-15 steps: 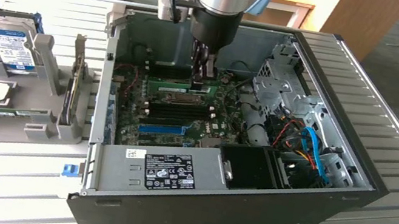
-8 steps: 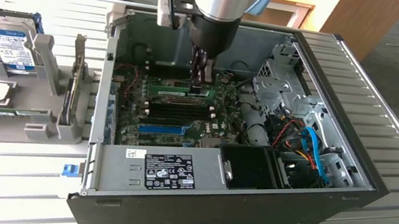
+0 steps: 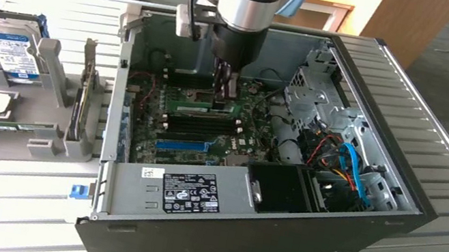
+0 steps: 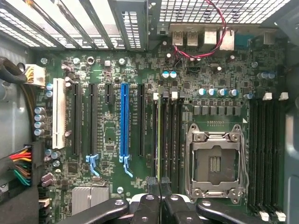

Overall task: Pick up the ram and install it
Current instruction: 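Insert the ram into the slot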

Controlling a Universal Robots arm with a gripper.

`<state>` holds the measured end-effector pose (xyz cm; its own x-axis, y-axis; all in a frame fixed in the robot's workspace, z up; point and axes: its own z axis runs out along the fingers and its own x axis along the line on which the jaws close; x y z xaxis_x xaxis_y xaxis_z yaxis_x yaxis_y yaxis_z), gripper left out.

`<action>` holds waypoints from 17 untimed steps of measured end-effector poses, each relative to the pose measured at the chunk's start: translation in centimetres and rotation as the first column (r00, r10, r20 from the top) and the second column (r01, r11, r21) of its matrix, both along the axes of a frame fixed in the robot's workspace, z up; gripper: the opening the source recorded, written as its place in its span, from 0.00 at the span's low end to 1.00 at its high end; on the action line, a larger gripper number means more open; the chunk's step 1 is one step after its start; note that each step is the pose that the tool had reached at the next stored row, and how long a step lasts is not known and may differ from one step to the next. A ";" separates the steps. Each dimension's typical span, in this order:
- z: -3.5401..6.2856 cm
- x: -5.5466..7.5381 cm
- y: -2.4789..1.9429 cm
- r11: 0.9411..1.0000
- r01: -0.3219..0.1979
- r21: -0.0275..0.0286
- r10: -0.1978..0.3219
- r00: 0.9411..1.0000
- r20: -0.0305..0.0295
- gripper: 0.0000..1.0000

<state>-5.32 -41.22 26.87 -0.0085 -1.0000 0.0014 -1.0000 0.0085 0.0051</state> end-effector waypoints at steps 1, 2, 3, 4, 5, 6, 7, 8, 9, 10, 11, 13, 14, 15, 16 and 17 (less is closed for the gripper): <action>-0.08 0.0 0.00 1.000 0.000 0.000 0.000 1.000 0.000 0.12; -0.17 0.0 0.00 1.000 0.000 0.000 0.000 1.000 0.000 0.12; -0.25 0.0 0.00 1.000 0.000 0.000 0.000 1.000 0.000 0.12; -0.33 0.0 0.00 1.000 0.000 0.000 0.000 1.000 0.000 0.12; -0.42 0.0 0.00 1.000 0.000 0.000 0.000 1.000 0.000 0.12; -0.52 0.0 0.00 1.000 0.000 0.000 0.000 1.000 0.000 0.12; -0.61 0.0 0.00 1.000 0.000 0.000 0.000 1.000 0.000 0.12; -0.70 0.0 0.00 1.000 0.000 0.000 0.000 1.000 0.000 0.12; -0.78 0.0 0.00 1.000 0.000 0.000 0.000 1.000 0.000 0.12; -0.86 0.0 0.00 1.000 0.000 0.000 0.000 1.000 0.000 0.12; -0.92 0.0 0.00 1.000 0.000 0.000 0.000 1.000 0.000 0.12; -0.94 0.0 0.00 1.000 0.000 0.000 0.000 1.000 0.000 0.12; -0.94 0.0 0.00 1.000 0.000 0.000 0.000 1.000 0.000 0.12; -0.94 0.0 0.00 1.000 0.000 0.000 0.000 1.000 0.000 0.12; -0.95 0.0 0.00 1.000 0.000 0.000 0.000 1.000 0.000 0.12; -0.95 0.0 0.00 1.000 0.000 0.000 0.000 1.000 0.000 0.12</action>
<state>-5.32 -41.22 25.92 -0.0085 -1.0000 0.0015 -1.0000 0.0085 0.0051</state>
